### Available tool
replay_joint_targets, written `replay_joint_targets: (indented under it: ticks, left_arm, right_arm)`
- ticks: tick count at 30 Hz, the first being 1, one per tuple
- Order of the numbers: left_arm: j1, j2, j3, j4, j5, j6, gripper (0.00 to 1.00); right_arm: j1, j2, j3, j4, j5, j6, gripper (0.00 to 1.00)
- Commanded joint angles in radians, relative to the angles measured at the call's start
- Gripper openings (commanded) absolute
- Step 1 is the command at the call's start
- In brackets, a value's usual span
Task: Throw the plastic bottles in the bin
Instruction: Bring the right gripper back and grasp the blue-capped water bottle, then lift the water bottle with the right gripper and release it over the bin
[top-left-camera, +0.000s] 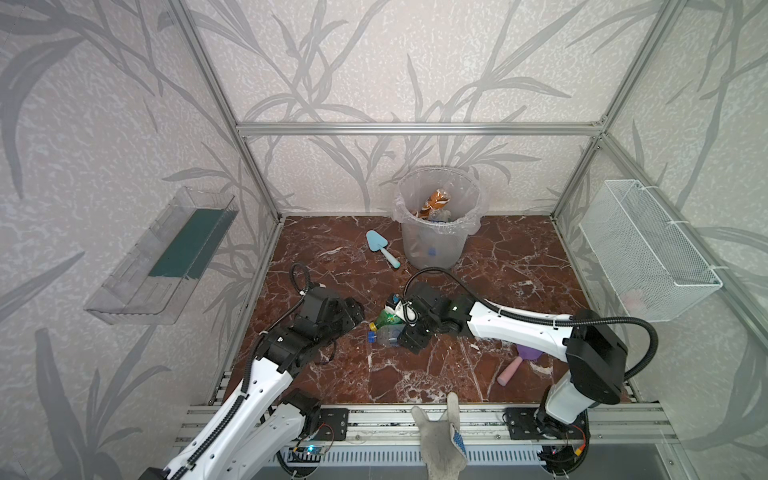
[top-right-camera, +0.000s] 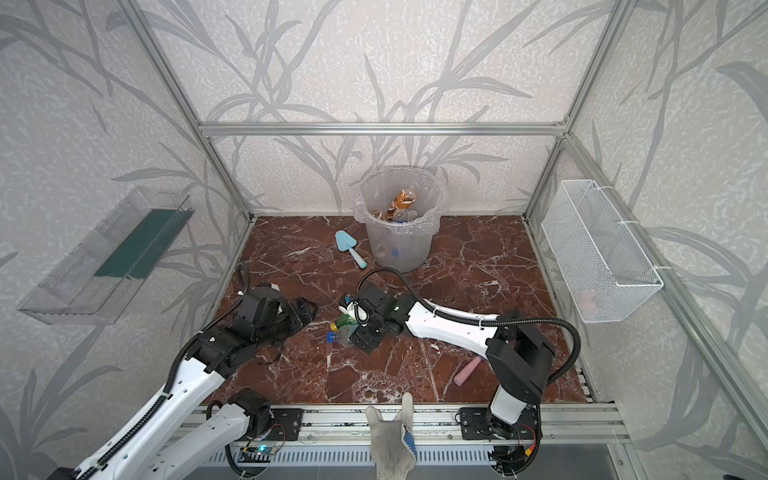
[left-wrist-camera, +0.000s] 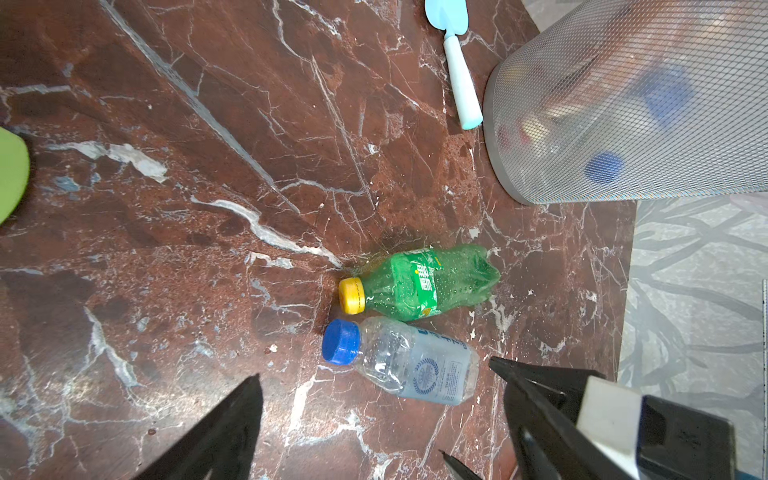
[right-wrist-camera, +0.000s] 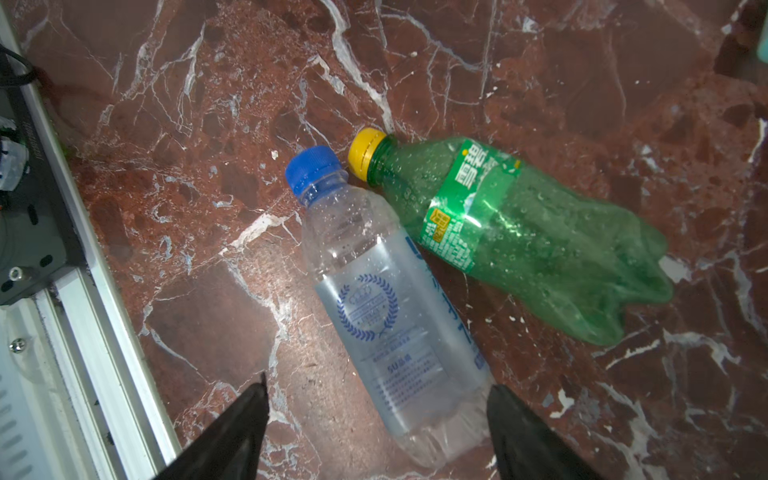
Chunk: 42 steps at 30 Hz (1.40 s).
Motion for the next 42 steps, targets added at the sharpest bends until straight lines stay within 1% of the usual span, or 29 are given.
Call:
replay_joint_targets:
  ticks: [1, 8, 13, 20, 23, 25, 28, 29, 35, 42]
  left_arm:
    - [0.006, -0.015, -0.005, -0.037, -0.025, -0.005, 0.90]
    - [0.006, -0.012, -0.002, -0.033, -0.020, -0.009, 0.90]
    - [0.004, -0.008, 0.003, -0.035, -0.022, -0.007, 0.90]
    - [0.006, -0.003, 0.007, -0.038, -0.025, -0.004, 0.90]
    - [0.004, 0.002, 0.007, -0.034, -0.025, -0.002, 0.90]
    - [0.005, 0.011, 0.007, -0.029, -0.022, -0.002, 0.90]
    - [0.005, 0.020, 0.007, -0.019, -0.021, -0.002, 0.90]
    - [0.006, 0.026, 0.008, -0.015, -0.020, -0.001, 0.90]
    - [0.005, 0.049, 0.008, 0.001, -0.014, 0.001, 0.90]
    - [0.005, 0.087, 0.008, 0.033, 0.001, -0.004, 0.90]
  right_arm:
    - [0.007, 0.039, 0.044, -0.009, -0.017, -0.050, 0.83]
    - [0.020, 0.112, 0.083, -0.010, 0.018, -0.079, 0.84]
    - [0.020, 0.159, 0.119, -0.049, 0.048, -0.096, 0.82]
    - [0.019, 0.180, 0.089, -0.089, 0.072, -0.100, 0.72]
    - [0.020, 0.148, 0.038, -0.074, 0.087, -0.087, 0.66]
    - [0.018, 0.123, 0.000, -0.067, 0.098, -0.069, 0.58]
    - [0.018, 0.086, -0.046, -0.080, 0.098, -0.042, 0.49]
    - [0.019, 0.071, -0.062, -0.081, 0.102, -0.032, 0.48]
    - [0.018, -0.061, -0.202, -0.072, 0.130, 0.057, 0.46]
    - [0.006, -0.203, -0.337, -0.079, 0.138, 0.205, 0.46]
